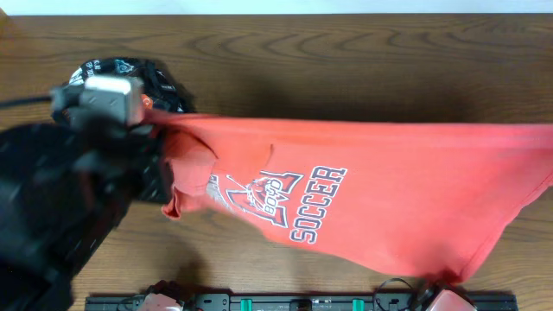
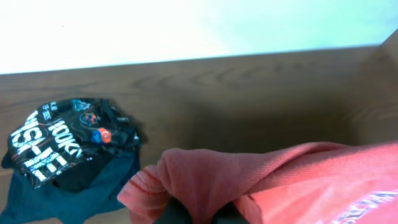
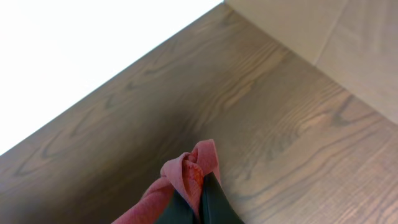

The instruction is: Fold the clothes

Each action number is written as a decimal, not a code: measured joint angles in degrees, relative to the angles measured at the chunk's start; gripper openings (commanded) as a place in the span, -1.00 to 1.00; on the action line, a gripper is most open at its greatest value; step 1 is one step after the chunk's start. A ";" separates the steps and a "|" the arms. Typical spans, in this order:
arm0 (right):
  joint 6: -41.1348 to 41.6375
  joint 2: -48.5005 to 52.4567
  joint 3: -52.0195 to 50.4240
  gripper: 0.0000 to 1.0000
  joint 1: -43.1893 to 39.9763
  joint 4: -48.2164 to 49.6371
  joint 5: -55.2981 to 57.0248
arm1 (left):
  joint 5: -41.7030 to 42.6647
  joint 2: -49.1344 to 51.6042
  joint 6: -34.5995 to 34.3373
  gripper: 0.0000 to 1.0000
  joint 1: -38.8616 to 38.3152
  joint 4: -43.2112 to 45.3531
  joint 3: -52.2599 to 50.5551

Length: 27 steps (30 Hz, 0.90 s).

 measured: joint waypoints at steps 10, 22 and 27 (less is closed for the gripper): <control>-2.34 21.46 -0.24 -0.98 7.28 16.20 -4.00 | -0.37 22.23 5.18 -0.88 4.33 10.71 -0.09; 1.46 32.06 7.56 -0.98 13.77 28.26 -5.03 | 9.14 34.51 8.57 -0.88 16.96 37.86 2.86; 1.90 30.18 16.76 -0.98 13.79 21.81 -0.55 | 16.04 32.54 8.94 -0.88 19.12 26.88 13.66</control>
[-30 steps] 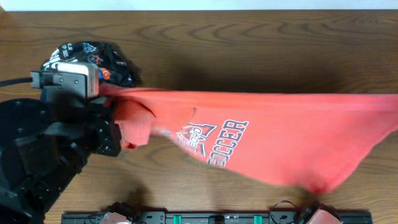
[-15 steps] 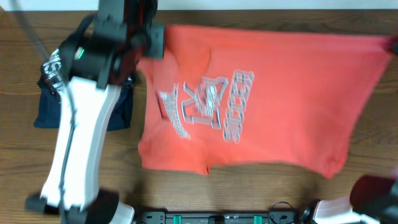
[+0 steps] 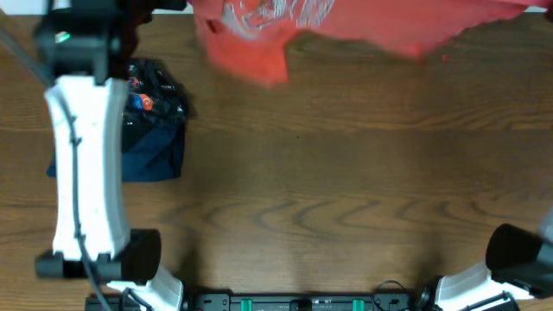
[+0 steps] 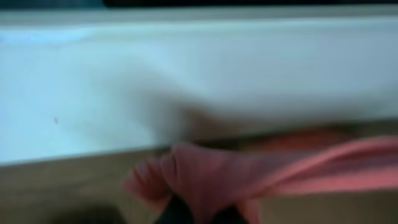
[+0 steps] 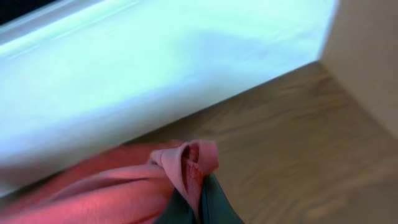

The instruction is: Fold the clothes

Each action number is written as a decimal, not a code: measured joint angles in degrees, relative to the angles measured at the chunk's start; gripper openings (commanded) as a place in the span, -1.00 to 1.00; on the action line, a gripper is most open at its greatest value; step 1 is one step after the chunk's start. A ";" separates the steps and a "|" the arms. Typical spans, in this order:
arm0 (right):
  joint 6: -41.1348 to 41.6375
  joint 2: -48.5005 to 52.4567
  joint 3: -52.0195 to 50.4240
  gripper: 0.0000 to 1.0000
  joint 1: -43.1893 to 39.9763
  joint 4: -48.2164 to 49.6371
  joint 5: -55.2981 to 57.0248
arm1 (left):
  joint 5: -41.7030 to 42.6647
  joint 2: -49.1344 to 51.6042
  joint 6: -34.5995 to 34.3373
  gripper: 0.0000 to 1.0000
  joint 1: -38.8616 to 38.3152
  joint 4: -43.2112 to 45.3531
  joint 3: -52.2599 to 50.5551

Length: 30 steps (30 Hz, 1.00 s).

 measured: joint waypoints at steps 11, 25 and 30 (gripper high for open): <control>-0.24 -0.79 -10.62 -0.98 -0.50 -20.96 15.19 | 10.05 -2.49 5.51 -0.88 -2.49 -39.43 -10.38; 3.37 0.48 -39.41 -0.98 -2.80 -17.07 28.30 | 12.13 0.00 7.28 -0.44 -12.33 -22.88 -63.87; 4.24 0.46 -39.74 -0.98 -3.32 -16.94 29.90 | 13.22 0.00 6.80 -0.17 -13.97 -18.27 -68.59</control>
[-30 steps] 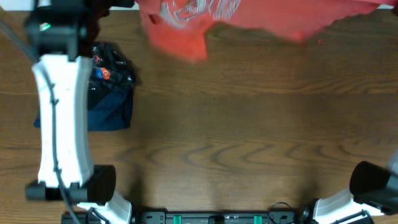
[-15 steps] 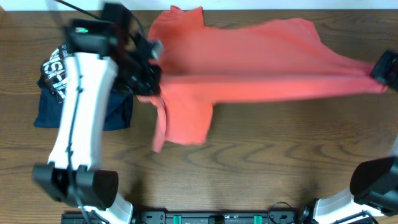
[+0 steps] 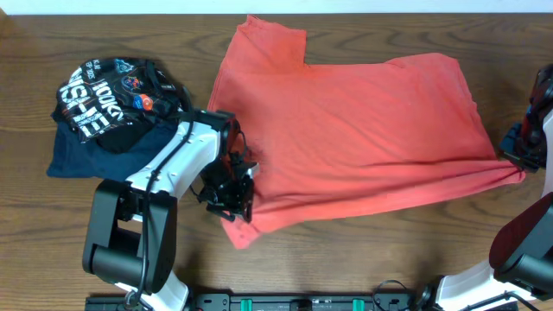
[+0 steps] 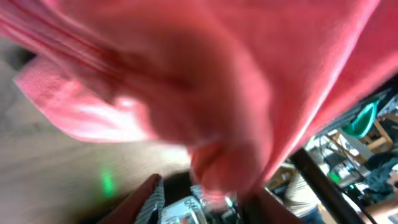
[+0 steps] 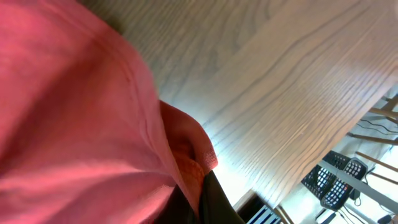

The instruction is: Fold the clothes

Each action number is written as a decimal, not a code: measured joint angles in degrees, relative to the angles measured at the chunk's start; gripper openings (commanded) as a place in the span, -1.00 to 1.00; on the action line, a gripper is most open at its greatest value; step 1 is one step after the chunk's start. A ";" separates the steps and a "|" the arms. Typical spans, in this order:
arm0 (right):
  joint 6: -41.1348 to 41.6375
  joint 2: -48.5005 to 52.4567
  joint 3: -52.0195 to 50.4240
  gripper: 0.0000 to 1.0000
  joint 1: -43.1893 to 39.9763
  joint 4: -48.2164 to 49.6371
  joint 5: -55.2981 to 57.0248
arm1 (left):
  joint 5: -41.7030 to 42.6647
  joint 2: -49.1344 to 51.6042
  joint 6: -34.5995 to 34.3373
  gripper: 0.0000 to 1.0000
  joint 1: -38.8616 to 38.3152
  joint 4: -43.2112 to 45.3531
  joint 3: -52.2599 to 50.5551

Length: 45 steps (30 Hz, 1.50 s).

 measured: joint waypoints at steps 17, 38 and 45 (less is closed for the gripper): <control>0.61 0.00 0.00 -0.97 -0.61 0.68 0.52 | 0.35 -0.96 -9.05 -0.17 0.94 -10.03 3.89; 0.61 0.00 0.00 -0.97 -0.61 1.42 -0.02 | -19.91 -30.73 -26.21 0.33 -23.96 19.96 -20.90; 0.61 0.00 0.00 -0.98 -0.61 1.36 -0.33 | -18.01 -31.67 -26.77 0.40 -24.46 20.96 -24.61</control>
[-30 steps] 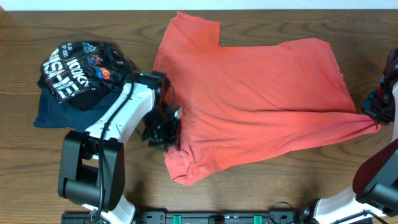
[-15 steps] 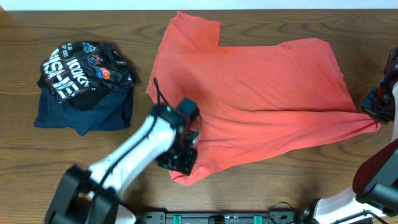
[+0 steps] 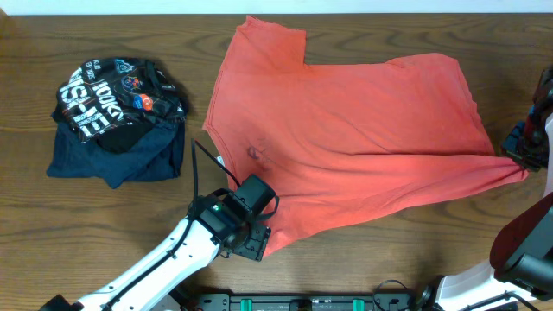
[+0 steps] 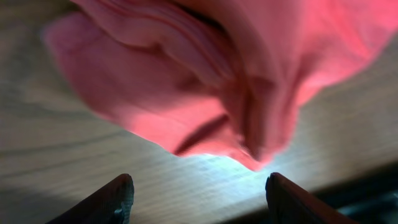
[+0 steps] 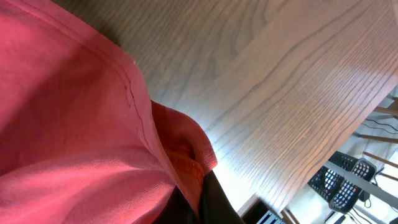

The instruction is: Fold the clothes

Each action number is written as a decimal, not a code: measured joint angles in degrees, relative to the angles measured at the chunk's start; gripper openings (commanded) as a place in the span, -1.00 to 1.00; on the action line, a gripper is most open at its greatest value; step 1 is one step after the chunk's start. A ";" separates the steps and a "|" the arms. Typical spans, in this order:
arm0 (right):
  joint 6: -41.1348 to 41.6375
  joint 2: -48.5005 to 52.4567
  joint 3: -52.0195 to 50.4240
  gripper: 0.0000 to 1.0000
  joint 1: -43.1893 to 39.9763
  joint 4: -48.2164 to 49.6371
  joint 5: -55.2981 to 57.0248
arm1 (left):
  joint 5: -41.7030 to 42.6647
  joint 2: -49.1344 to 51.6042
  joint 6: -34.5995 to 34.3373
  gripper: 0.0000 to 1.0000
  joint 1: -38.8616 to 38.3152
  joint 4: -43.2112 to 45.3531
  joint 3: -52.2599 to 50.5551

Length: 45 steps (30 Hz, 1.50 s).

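Observation:
A red T-shirt lies spread plain side up across the middle and right of the table. My left gripper stands open at its near left corner, the fingers apart over bare wood with the loose shirt corner just ahead of them. At the right table edge my right gripper is shut on the shirt's near right corner, the cloth bunched between the jaws.
A dark printed garment lies crumpled on the far left of the table. The table's right edge runs close beside my right gripper, with floor clutter below it. Equipment lines the front edge.
My left gripper has let go of the shirt's near left corner, opened and drawn back toward the front edge. The right gripper keeps its hold in the same place.
Both grippers held the shirt stretched in the air, soccer print showing. Then they held it out beyond the table's far edge. Then it lay spread plain side up on the table, both corners still gripped. Now the left corner is released.

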 measured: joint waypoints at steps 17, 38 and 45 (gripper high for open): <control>0.00 0.00 0.00 -0.98 0.00 -0.02 -0.48 | 6.16 6.36 0.17 0.43 -4.46 2.91 -0.94; 0.00 0.00 0.00 -0.97 0.00 -0.20 -1.79 | 7.02 12.98 1.40 -0.27 -4.46 8.48 -1.09; 0.00 0.00 0.00 -0.98 0.00 -0.17 -1.99 | 6.40 12.98 1.70 -0.88 -4.46 8.13 -1.09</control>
